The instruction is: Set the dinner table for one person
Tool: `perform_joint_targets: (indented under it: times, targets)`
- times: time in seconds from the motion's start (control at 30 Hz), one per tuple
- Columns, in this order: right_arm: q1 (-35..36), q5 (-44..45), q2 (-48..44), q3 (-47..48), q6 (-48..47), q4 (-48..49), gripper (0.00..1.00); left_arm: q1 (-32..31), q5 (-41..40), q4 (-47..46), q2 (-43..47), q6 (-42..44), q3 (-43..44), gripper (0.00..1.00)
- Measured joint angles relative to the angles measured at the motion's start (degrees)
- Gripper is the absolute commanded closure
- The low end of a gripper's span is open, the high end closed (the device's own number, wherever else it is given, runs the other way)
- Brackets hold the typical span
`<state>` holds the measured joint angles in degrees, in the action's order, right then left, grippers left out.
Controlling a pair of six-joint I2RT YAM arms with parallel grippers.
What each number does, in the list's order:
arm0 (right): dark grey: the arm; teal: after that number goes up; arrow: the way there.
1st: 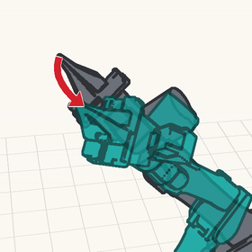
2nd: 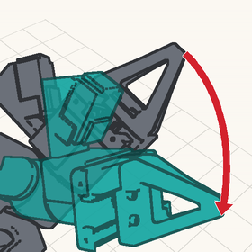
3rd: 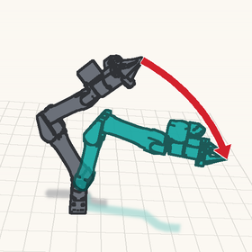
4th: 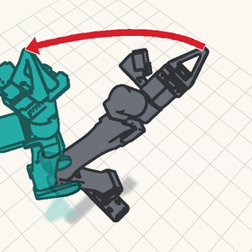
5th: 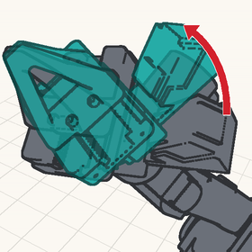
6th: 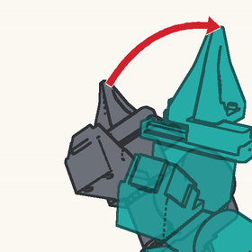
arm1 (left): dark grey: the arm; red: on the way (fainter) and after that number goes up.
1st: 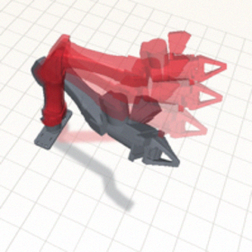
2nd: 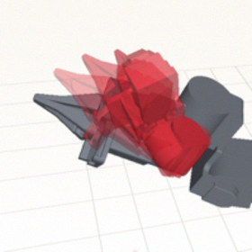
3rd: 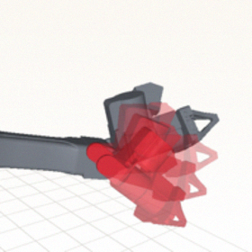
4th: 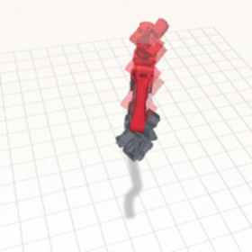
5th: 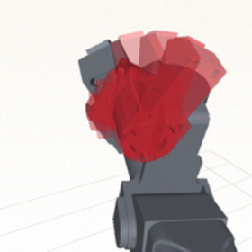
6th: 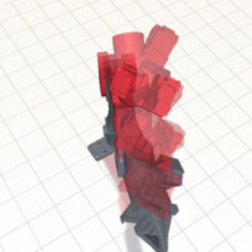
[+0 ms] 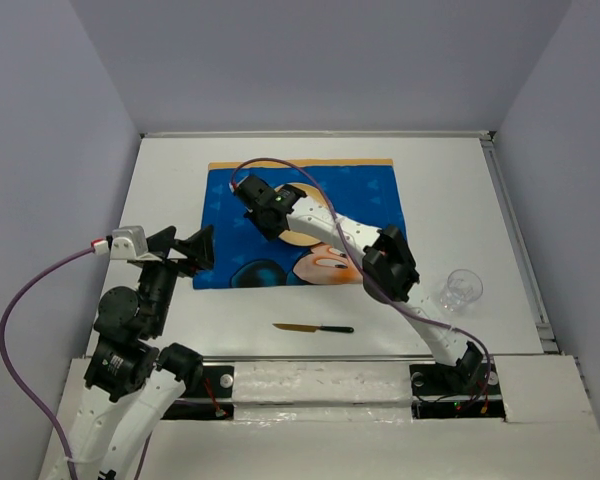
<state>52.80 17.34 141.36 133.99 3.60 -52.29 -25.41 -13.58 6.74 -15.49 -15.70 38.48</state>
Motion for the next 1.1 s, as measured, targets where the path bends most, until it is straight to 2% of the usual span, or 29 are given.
perform_joint_targets:
  times: [0.43,0.53,0.57,0.6,0.67,0.7,0.97,1.07,1.1]
  targets:
    - [0.00,-0.26,0.00,-0.22,-1.27,-1.25,1.00,0.02,0.07,-0.02,-0.15,0.00,0.00,0.01]
    - [0.02,-0.31,0.00,-0.87,-1.27,-1.25,0.88,0.02,0.07,-0.02,-0.15,0.00,0.00,0.01]
    - [0.02,-0.28,0.00,-1.18,-1.25,-1.29,0.81,0.02,0.07,0.00,-0.15,0.00,0.00,0.01]
    - [0.02,-0.28,0.02,-1.40,-1.27,-1.27,0.67,0.02,0.09,-0.02,-0.15,0.00,0.00,0.01]
    - [0.02,-0.42,0.00,-1.55,-0.81,-1.22,0.52,0.00,0.09,-0.02,-0.15,0.00,0.00,0.01]
    - [0.02,-0.44,0.00,-1.66,-0.76,-1.25,0.49,0.00,0.09,-0.02,-0.15,0.00,0.00,0.01]
    - [0.02,-0.52,-0.96,-1.90,1.05,-1.05,0.46,0.00,0.15,-0.02,-0.15,0.00,0.00,0.01]
    - [-0.39,0.72,-5.84,-6.03,2.75,0.42,0.47,0.00,0.35,-0.02,-0.13,0.00,0.00,0.01]
    - [-0.55,1.31,-10.29,-10.84,3.78,1.99,0.49,0.00,0.52,0.00,-0.07,0.00,0.00,0.01]
